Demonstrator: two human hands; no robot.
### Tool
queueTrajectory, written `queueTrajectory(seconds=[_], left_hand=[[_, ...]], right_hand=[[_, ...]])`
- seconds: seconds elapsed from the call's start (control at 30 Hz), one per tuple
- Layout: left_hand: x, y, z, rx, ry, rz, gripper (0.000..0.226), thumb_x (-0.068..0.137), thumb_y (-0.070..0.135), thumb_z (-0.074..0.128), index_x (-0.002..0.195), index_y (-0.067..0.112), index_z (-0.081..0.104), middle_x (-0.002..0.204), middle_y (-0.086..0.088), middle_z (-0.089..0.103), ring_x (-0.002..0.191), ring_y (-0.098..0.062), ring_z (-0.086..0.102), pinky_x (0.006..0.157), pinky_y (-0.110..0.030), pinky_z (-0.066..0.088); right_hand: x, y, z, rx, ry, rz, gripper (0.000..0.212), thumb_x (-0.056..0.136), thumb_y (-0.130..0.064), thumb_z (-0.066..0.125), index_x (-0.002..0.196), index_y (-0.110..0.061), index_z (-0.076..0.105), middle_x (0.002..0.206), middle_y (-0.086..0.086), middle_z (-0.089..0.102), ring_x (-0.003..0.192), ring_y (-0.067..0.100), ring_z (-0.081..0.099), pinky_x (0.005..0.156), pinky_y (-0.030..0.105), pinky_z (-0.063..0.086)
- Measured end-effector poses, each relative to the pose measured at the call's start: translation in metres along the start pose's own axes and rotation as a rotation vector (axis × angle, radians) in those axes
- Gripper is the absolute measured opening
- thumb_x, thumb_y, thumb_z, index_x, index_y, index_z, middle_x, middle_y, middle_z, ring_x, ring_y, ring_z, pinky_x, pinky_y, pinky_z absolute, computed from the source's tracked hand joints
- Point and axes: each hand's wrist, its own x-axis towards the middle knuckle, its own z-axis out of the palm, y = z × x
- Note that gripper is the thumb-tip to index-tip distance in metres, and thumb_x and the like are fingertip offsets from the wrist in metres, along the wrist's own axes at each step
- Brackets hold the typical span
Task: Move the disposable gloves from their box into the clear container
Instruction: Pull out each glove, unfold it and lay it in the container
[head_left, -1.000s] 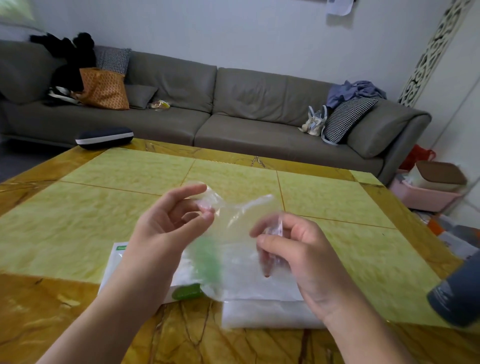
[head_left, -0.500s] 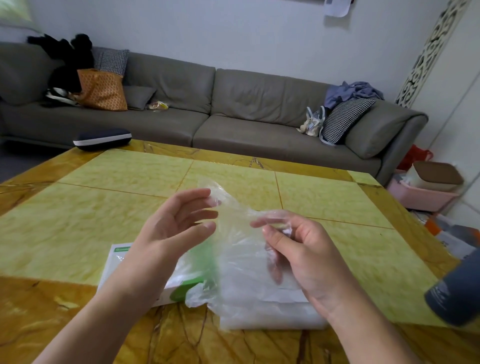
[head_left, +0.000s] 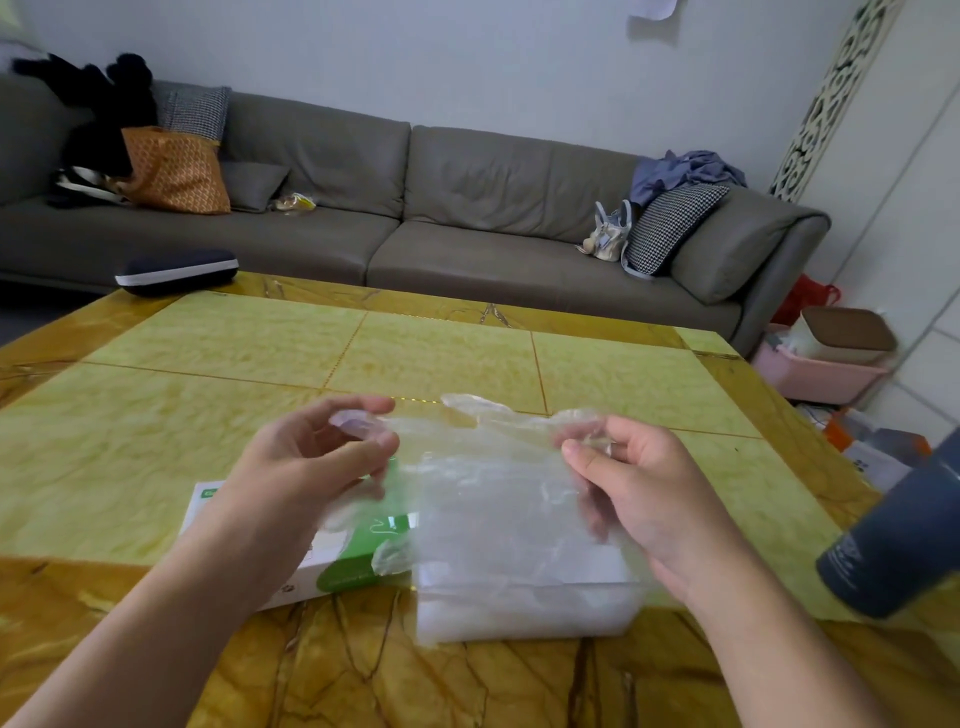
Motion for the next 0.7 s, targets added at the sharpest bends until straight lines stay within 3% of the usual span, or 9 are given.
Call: queueTrajectory(seconds=[0.1,0.2,0.3,0.4,0.53,0.7], left_hand=[[0.004,-0.003,0.003,0.085,0.164,0.037,0.032,0.084,0.01,0.078,0.114,0.02,0.073,0.095,-0.006,0.073,0.081,-0.018,0.068,0.076,-0.036,0.056],[-0.003,-0.002,0.015,0.502,0.271,0.296,0.03,0.09,0.015,0.075,0.112,0.033,0.066,0.1,0.006,0.068,0.09,-0.011,0.064,0.075,-0.03,0.053],[-0.012,-0.001,0.044,0.858,0.032,0.581,0.021,0.092,0.023,0.066,0.105,0.039,0.066,0.101,0.021,0.063,0.099,-0.002,0.059,0.08,-0.018,0.048],[-0.007,-0.02,0.076,1.121,-0.261,0.406,0.021,0.101,0.027,0.053,0.109,0.041,0.068,0.107,0.024,0.061,0.099,-0.001,0.061,0.081,-0.014,0.048],[0.007,-0.045,0.09,1.29,-0.393,0.047,0.03,0.101,0.023,0.042,0.115,0.035,0.066,0.11,0.015,0.065,0.094,-0.01,0.066,0.087,-0.033,0.058],[0.025,-0.04,0.095,1.395,-0.531,-0.078,0.027,0.102,0.031,0.049,0.123,0.033,0.067,0.121,0.011,0.068,0.108,-0.015,0.065,0.096,-0.034,0.055]], right_hand=[[0.004,0.006,-0.009,-0.097,0.042,0.065,0.007,0.102,-0.008,0.063,0.101,-0.005,0.069,0.063,0.01,0.061,0.046,0.023,0.052,0.042,0.028,0.038],[0.005,0.012,-0.015,-0.221,0.032,0.127,0.014,0.101,-0.012,0.061,0.092,-0.002,0.067,0.06,0.01,0.063,0.044,0.022,0.052,0.041,0.024,0.034],[0.005,0.013,-0.016,-0.343,0.017,0.165,0.014,0.098,-0.015,0.062,0.089,-0.005,0.065,0.059,0.012,0.065,0.038,0.018,0.048,0.04,0.021,0.031],[0.003,0.013,-0.014,-0.489,-0.001,0.158,0.011,0.096,-0.018,0.063,0.091,-0.009,0.065,0.06,0.008,0.069,0.036,0.016,0.05,0.039,0.019,0.033],[0.002,0.014,-0.011,-0.651,0.032,0.145,0.013,0.099,-0.025,0.067,0.092,-0.014,0.067,0.074,0.0,0.075,0.039,0.011,0.062,0.041,0.023,0.044],[0.004,0.019,-0.007,-0.819,0.062,0.09,0.021,0.098,-0.011,0.061,0.078,-0.006,0.068,0.073,0.002,0.072,0.041,0.017,0.067,0.053,0.038,0.062]])
